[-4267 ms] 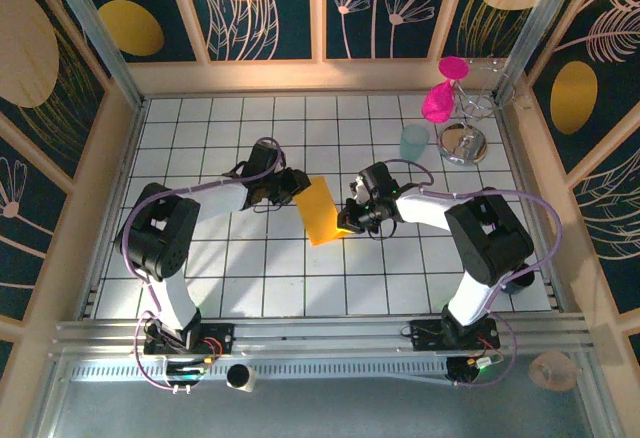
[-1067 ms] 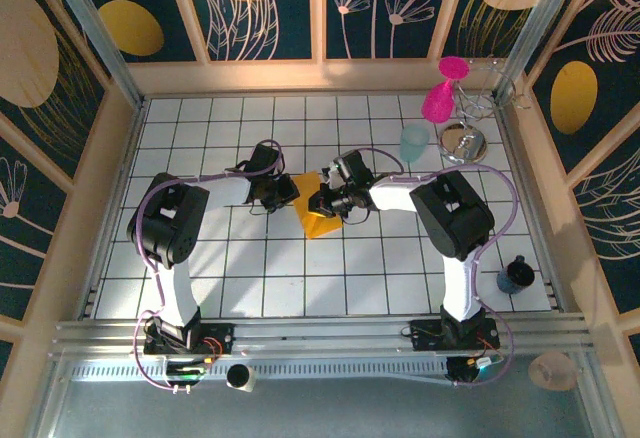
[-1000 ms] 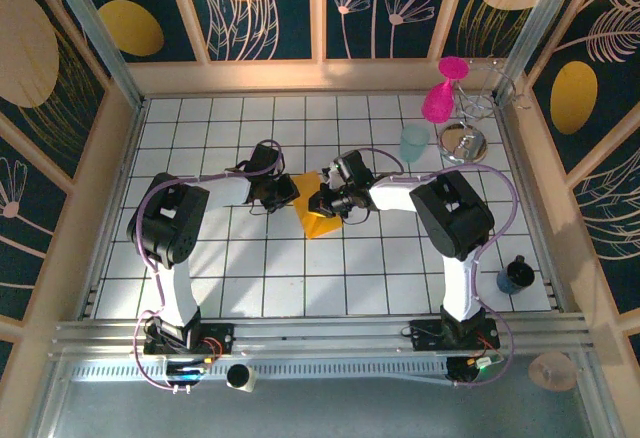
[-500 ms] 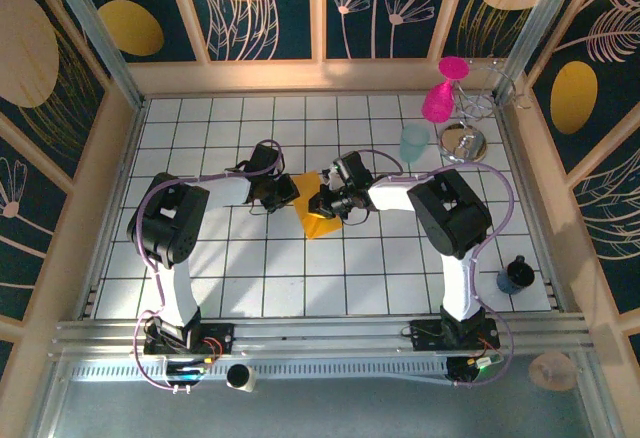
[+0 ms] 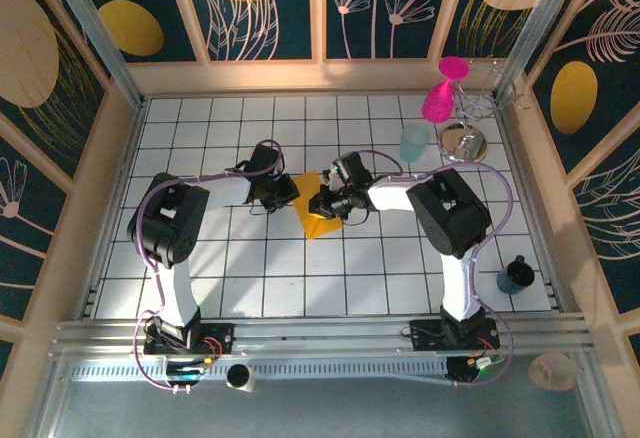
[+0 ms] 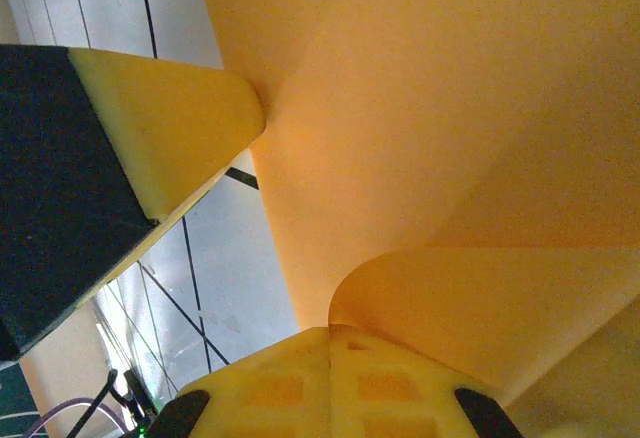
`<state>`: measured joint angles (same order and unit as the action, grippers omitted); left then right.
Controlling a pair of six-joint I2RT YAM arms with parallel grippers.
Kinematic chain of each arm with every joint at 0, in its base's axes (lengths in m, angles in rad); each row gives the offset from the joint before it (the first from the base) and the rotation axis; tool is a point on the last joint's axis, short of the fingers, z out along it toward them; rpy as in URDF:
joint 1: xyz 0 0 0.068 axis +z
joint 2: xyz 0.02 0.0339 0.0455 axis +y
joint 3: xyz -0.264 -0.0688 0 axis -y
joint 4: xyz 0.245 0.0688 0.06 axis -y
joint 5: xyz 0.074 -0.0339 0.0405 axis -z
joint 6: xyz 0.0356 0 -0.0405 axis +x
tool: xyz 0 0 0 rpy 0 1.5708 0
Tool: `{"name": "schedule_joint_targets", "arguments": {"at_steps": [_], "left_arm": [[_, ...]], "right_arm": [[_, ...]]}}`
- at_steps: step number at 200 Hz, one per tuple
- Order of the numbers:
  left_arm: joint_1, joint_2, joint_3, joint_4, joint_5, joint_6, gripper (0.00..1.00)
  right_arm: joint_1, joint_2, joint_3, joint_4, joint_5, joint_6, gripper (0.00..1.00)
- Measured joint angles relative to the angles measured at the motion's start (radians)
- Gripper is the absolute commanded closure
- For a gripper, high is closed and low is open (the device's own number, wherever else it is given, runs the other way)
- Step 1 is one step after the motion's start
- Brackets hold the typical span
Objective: Fold a paper plane with a square sheet of paper (pick it up from the middle)
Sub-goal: Fold the triangle a second time at the center of the table.
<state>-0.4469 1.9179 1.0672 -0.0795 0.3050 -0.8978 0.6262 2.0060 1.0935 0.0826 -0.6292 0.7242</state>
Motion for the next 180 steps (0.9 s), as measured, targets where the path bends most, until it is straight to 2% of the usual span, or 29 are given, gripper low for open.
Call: {"name": "schedule_joint_targets", "arguments": {"at_steps": [180], "left_arm": [[0.000,0.000,0.000,0.000,0.000,0.000,0.85]], "right_arm": [[-0.003,0.002,0.000,0.012,0.000,0.019,1.00]]}}
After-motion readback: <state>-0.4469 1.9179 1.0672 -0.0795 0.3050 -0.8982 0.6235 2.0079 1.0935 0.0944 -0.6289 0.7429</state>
